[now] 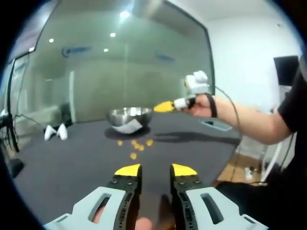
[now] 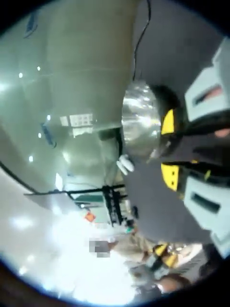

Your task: Pick up the QQ candy scattered on the table and place it into the stainless steel bowl on the table

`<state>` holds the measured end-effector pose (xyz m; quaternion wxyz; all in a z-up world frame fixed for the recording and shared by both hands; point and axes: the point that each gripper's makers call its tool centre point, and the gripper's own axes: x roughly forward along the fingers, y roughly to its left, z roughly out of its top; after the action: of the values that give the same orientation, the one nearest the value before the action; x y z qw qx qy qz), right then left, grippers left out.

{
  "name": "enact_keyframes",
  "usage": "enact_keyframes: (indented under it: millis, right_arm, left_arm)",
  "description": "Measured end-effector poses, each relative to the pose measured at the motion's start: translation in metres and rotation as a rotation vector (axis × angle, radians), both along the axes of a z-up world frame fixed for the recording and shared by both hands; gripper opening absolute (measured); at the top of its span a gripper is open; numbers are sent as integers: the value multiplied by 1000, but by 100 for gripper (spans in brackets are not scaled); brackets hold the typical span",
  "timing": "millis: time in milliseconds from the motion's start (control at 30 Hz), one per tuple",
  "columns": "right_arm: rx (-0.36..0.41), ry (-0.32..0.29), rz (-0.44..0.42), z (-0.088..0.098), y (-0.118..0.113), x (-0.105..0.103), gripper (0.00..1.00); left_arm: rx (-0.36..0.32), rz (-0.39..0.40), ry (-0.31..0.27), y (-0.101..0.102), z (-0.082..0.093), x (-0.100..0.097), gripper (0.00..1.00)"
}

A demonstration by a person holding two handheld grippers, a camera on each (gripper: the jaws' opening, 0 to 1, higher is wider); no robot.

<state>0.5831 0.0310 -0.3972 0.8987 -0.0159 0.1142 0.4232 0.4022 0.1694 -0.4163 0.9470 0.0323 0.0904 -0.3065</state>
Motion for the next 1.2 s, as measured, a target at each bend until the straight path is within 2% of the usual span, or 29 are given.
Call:
enact_keyframes:
  millis: [200, 333, 433, 567, 800, 900, 1200]
  right_arm:
    - [-33, -40, 39, -8, -14, -46, 22]
    - [-98, -56, 60, -21, -25, -63, 22]
    - [-95, -43, 95, -28, -27, -73, 22]
    - [-149, -36, 69, -42, -33, -69, 22]
    - [-158, -22, 78, -48, -26, -60, 22]
    - [-222, -27, 70, -57, -24, -53, 22]
    - [-220, 20, 81, -66, -2, -35, 20]
  left_arm:
    - [-3, 1, -16, 0, 5, -1, 25]
    - [2, -3, -24, 0, 6, -3, 25]
    - [3, -4, -24, -1, 6, -3, 25]
    - [6, -9, -22, -3, 4, -4, 25]
    - [7, -8, -20, -2, 4, -5, 25]
    - [8, -4, -18, -2, 3, -5, 25]
    - [11, 1, -23, 2, 7, -5, 25]
